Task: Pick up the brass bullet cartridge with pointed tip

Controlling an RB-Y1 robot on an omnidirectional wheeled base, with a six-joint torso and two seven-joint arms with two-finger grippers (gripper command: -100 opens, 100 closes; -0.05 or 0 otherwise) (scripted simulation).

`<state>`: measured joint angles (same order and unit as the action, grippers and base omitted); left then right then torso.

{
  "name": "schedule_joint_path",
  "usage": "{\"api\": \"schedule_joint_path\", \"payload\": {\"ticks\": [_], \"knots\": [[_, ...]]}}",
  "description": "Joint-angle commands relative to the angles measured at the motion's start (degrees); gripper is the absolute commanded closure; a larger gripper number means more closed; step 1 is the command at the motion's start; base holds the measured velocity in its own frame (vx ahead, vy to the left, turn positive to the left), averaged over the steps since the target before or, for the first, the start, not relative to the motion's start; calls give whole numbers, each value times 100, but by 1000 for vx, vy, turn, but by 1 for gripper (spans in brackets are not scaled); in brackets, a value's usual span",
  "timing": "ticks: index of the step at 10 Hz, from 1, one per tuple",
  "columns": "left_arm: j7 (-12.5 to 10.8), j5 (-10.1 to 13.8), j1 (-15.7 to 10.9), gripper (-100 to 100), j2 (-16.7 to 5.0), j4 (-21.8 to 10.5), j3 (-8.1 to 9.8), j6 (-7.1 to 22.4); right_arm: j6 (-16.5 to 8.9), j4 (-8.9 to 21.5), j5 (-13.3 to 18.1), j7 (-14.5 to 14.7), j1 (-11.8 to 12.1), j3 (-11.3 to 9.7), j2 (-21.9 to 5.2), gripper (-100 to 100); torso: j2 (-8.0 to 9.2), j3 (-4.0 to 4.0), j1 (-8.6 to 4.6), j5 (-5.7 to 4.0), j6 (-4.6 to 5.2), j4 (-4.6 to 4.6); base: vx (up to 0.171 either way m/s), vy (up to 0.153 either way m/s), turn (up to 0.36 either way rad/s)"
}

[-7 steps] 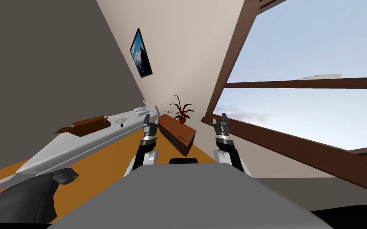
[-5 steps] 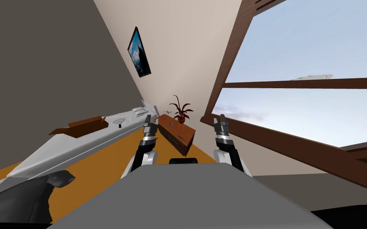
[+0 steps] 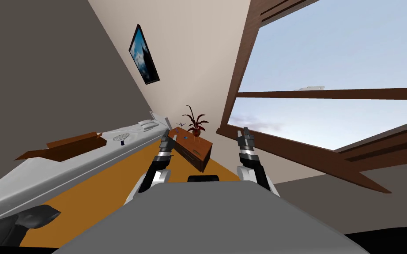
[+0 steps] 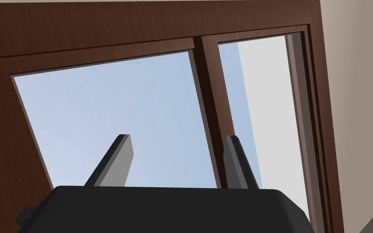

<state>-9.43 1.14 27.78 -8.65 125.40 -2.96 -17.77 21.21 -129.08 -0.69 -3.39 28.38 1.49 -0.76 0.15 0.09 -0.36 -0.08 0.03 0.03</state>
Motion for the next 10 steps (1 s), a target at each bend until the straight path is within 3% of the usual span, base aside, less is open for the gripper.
{"api": "schedule_joint_path", "payload": {"ticks": [1, 4, 5, 7, 10], "knots": [[-71, 192, 71, -100, -196, -124, 21, 210, 0, 0, 0, 0, 0, 0, 0, 0, 0, 0, 0, 0, 0, 0, -18, -95, -187], [-194, 596, 154, -100, -460, -315, 89, 730, 0, 0, 0, 0, 0, 0, 0, 0, 2, 1, -3, -1, 0, 0, -34, -106, -239], [-194, 596, 154, -100, -460, -315, 89, 792, 0, 0, 0, 0, 0, 0, 0, 0, 1, 1, -4, -1, -1, 0, -16, -67, -72], [-269, 888, 213, -100, -582, -481, 146, 1157, 0, 0, 0, 0, 0, 1, -1, 0, -4, -3, 15, 3, 0, -1, -13, -76, -269], [-302, 1039, 243, -100, -634, -578, 179, 1463, 0, 0, 0, 0, 0, 1, -1, 0, -2, -1, 14, 3, -1, 0, -14, -58, -134]]}}
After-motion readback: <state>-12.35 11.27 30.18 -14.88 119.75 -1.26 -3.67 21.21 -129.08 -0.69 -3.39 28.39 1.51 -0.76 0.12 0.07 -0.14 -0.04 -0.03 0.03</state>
